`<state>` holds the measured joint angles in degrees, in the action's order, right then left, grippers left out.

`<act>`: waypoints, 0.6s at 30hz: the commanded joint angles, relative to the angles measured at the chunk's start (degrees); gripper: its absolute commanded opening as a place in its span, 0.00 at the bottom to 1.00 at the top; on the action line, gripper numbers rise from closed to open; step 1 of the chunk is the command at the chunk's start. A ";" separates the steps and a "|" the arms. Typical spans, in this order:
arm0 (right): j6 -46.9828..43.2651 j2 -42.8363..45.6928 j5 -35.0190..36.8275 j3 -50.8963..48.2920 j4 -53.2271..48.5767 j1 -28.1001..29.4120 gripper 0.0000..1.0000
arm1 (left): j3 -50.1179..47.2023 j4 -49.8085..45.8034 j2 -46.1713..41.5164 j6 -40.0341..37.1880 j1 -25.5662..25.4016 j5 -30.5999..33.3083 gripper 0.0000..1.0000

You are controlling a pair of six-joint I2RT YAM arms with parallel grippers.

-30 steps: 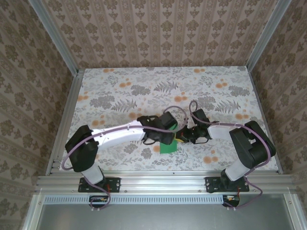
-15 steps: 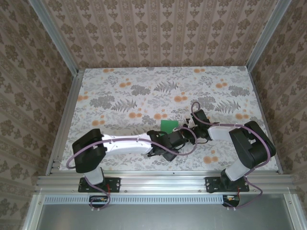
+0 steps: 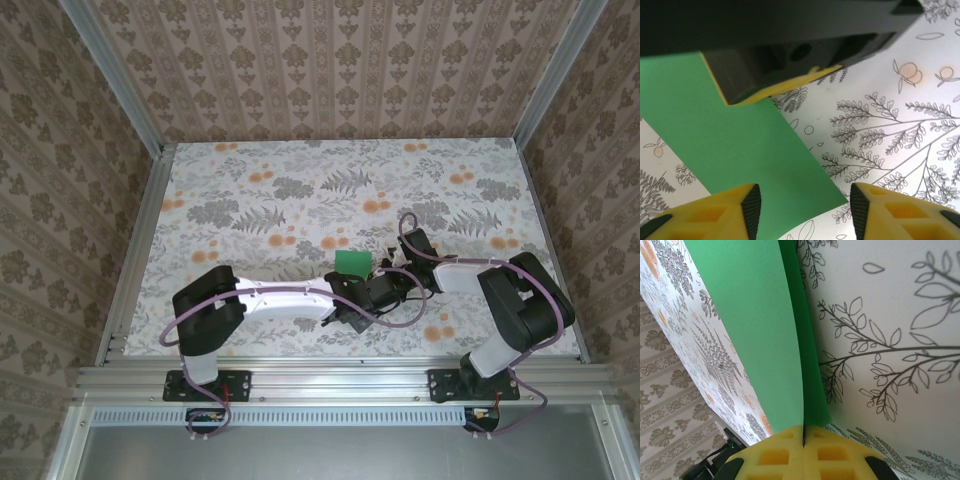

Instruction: Fold a paper plane with a square sheet of paper (pick it up from the middle)

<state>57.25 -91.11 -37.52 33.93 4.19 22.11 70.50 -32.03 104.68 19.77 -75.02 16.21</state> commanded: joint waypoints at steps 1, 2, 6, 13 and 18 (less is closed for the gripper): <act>0.38 0.19 0.10 0.18 -0.23 -0.31 0.04 | 1.61 -2.05 0.83 -0.55 -0.47 2.92 0.43; 0.40 0.25 0.14 0.17 -0.23 -0.31 0.04 | 1.66 -2.15 0.81 -0.54 -0.47 3.04 0.39; -0.24 0.41 0.34 0.55 -1.02 -0.31 0.05 | 1.53 -2.19 0.35 -0.56 -0.47 3.23 0.21; -3.64 1.43 1.21 2.37 -5.50 -0.44 0.13 | 1.41 -1.89 -0.18 -0.41 -0.13 1.44 0.00; -11.37 4.93 4.63 5.87 -16.66 -2.56 0.25 | -0.84 0.21 -2.03 0.38 1.26 -2.19 0.00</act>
<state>51.48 -89.27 -35.94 36.84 -3.99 20.97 70.65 -32.64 104.84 19.46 -74.56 16.67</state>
